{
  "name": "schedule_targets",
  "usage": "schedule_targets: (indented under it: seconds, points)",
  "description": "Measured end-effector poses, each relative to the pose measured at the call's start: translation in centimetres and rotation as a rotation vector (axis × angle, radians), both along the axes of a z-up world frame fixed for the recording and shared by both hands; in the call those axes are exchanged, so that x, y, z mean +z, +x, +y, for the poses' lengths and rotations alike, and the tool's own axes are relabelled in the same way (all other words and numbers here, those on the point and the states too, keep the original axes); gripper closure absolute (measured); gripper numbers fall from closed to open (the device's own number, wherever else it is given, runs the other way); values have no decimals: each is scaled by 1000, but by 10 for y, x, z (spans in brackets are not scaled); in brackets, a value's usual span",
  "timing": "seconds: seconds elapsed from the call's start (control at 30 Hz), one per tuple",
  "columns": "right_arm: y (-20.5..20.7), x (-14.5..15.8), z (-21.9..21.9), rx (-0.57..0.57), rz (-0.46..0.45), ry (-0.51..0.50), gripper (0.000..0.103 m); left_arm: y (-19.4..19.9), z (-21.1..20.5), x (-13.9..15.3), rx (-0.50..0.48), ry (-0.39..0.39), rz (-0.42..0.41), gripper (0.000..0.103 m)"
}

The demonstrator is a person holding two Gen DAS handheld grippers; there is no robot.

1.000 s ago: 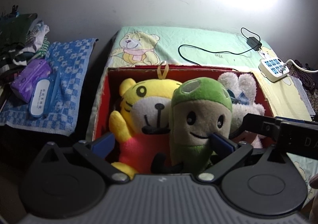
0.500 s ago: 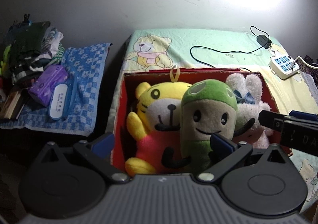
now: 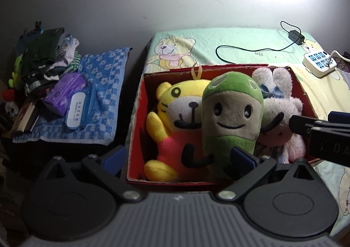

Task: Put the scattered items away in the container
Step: 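Open the right gripper and withdraw it from the box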

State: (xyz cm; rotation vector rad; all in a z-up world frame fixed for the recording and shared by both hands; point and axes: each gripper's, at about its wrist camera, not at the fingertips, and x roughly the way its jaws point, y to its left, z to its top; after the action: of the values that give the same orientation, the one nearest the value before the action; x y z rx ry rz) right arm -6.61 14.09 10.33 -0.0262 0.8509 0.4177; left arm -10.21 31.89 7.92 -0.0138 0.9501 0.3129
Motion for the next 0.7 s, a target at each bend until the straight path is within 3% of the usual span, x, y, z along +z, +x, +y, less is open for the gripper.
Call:
schedule_targets:
  seconds: [0.33, 0.7]
  points:
    - [-3, 4, -18, 47, -7, 26, 24, -8, -29, 0, 38, 21, 13, 2]
    - [1, -3, -80, -29, 7, 6, 22, -9, -100, -4, -41, 19, 21, 2]
